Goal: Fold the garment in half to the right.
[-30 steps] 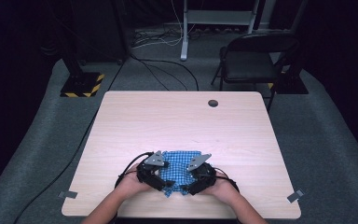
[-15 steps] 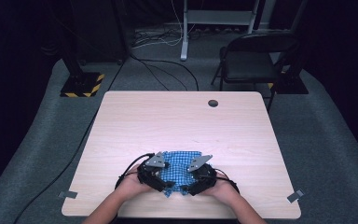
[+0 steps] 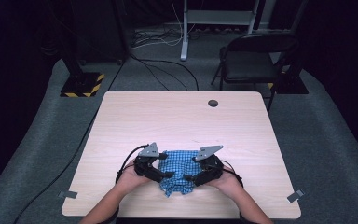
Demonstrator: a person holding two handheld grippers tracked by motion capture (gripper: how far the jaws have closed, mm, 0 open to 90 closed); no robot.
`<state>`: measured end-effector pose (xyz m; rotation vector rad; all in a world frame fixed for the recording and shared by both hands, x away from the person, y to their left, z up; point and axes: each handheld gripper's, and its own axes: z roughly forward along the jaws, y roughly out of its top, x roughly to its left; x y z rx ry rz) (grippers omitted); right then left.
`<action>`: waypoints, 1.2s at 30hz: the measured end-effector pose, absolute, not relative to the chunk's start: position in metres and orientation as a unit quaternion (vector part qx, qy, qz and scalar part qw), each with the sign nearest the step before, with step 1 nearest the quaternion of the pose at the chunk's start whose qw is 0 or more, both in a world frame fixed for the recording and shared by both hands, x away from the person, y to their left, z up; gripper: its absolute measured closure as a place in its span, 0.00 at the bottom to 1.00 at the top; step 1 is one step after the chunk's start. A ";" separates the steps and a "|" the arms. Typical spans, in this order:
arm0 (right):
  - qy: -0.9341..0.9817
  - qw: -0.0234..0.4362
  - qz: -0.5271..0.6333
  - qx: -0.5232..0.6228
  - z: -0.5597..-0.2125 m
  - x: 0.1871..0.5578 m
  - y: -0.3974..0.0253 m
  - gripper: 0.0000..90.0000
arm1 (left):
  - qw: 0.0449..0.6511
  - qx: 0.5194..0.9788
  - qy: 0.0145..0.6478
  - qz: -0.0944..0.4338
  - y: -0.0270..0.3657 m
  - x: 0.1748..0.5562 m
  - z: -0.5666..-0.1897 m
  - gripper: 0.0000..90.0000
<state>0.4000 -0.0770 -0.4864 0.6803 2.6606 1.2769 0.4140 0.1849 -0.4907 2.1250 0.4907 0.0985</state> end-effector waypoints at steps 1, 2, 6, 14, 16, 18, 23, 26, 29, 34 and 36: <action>0.876 0.055 0.422 0.225 -0.486 0.402 -0.077 0.20 | 0.462 0.863 0.201 0.041 0.185 0.415 -0.490 0.19; 0.876 0.051 0.425 0.222 -0.485 0.402 -0.077 0.20 | 0.465 0.861 0.203 0.038 0.186 0.417 -0.490 0.19; 0.864 0.011 0.462 0.202 -0.478 0.400 -0.082 0.21 | 0.465 0.859 0.208 0.041 0.188 0.422 -0.492 0.19; 0.880 0.036 0.418 0.223 -0.492 0.403 -0.077 0.21 | 0.439 0.873 0.208 0.044 0.182 0.427 -0.502 0.18; 0.890 0.036 0.402 0.213 -0.498 0.400 -0.073 0.21 | 0.436 0.874 0.209 0.042 0.182 0.428 -0.504 0.18; 0.896 0.039 0.391 0.209 -0.503 0.398 -0.071 0.21 | 0.430 0.877 0.210 0.041 0.181 0.429 -0.506 0.17; 0.899 0.049 0.382 0.207 -0.508 0.395 -0.071 0.21 | 0.428 0.878 0.212 0.033 0.182 0.432 -0.510 0.17; 0.899 0.047 0.383 0.209 -0.510 0.395 -0.072 0.21 | 0.428 0.878 0.212 0.034 0.182 0.431 -0.511 0.17; 0.896 0.044 0.387 0.212 -0.511 0.395 -0.073 0.21 | 0.429 0.877 0.215 0.032 0.182 0.432 -0.511 0.17; 0.894 0.044 0.391 0.214 -0.512 0.395 -0.074 0.21 | 0.430 0.876 0.218 0.028 0.183 0.432 -0.512 0.17; 0.892 0.043 0.394 0.217 -0.513 0.395 -0.074 0.21 | 0.428 0.876 0.218 0.029 0.183 0.432 -0.512 0.17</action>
